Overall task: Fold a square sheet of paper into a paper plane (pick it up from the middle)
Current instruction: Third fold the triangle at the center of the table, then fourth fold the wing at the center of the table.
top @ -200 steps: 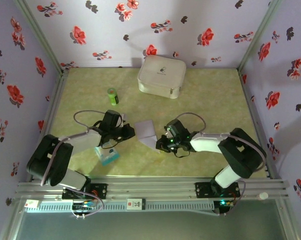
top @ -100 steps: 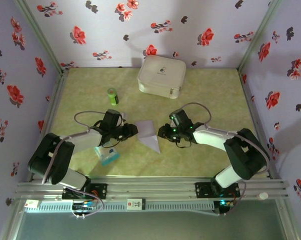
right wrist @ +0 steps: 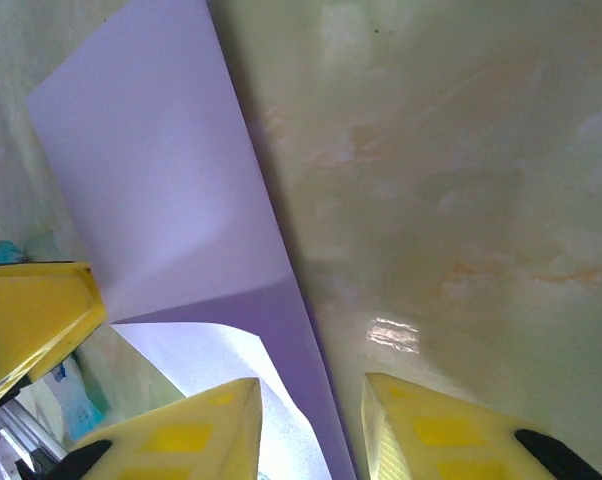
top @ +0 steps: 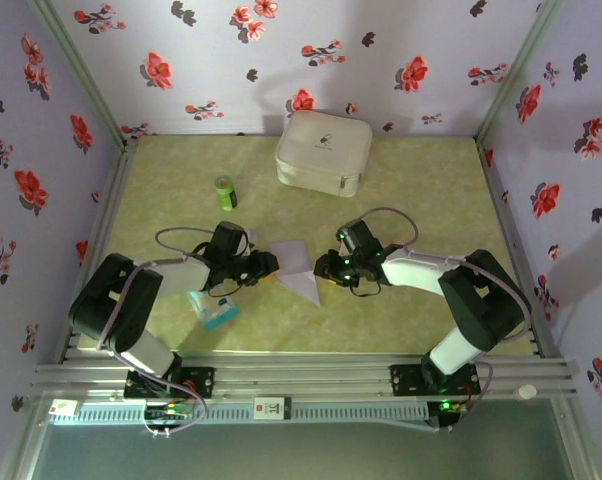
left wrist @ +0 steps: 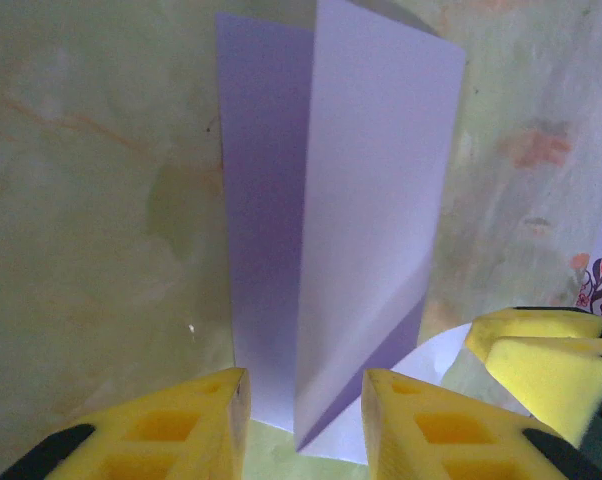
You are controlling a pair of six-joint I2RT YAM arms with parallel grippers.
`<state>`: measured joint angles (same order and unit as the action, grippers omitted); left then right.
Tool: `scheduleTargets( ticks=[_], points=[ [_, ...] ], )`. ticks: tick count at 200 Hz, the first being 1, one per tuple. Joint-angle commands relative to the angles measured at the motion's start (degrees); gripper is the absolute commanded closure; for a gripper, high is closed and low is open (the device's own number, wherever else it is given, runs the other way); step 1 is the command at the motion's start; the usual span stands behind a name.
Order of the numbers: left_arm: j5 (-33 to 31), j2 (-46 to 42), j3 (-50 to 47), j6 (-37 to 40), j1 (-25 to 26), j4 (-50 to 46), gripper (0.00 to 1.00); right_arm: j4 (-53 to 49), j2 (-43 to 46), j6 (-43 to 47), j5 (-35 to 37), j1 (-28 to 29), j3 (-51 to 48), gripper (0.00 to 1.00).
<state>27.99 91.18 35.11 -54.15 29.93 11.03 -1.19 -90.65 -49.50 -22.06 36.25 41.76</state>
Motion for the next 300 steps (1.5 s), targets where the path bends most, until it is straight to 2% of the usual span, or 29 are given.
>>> scheduleTargets(
  ticks=[1,47,128,151,190,206,242,275,300],
  points=[
    [2.32,1.77,1.68,-1.59,-0.14,3.04,0.66,-0.02,1.43,-0.05,0.86,-0.05,-0.17,0.68],
    [3.71,3.04,2.28,-2.63,-0.14,5.55,0.71,1.56,5.50,-1.19,3.11,0.31,-3.16,0.68],
    [7.25,5.39,3.08,-4.75,-0.18,10.75,0.73,5.37,15.31,-2.47,6.54,1.19,-11.11,0.65],
    [7.32,5.68,3.05,-5.70,-0.14,12.09,0.77,5.16,17.43,-1.88,7.63,1.45,-12.18,0.65],
    [7.26,5.44,2.64,-6.94,-0.04,13.14,0.88,3.04,19.50,0.88,11.09,3.02,-12.40,0.64],
    [5.95,4.94,1.52,-8.98,0.12,14.96,0.90,1.61,20.43,3.61,14.75,5.07,-12.16,0.64],
    [1.22,2.43,-0.71,-12.72,2.05,17.04,0.94,0.66,22.53,13.15,28.07,13.17,-12.35,0.65],
    [-4.98,-0.02,-3.59,-16.92,4.50,18.93,0.95,5.05,23.01,23.46,39.53,21.62,-14.10,0.64],
    [-9.23,-2.59,-5.39,-18.59,6.05,18.49,0.95,6.93,20.88,29.63,44.15,25.60,-14.01,0.64]
  ],
)
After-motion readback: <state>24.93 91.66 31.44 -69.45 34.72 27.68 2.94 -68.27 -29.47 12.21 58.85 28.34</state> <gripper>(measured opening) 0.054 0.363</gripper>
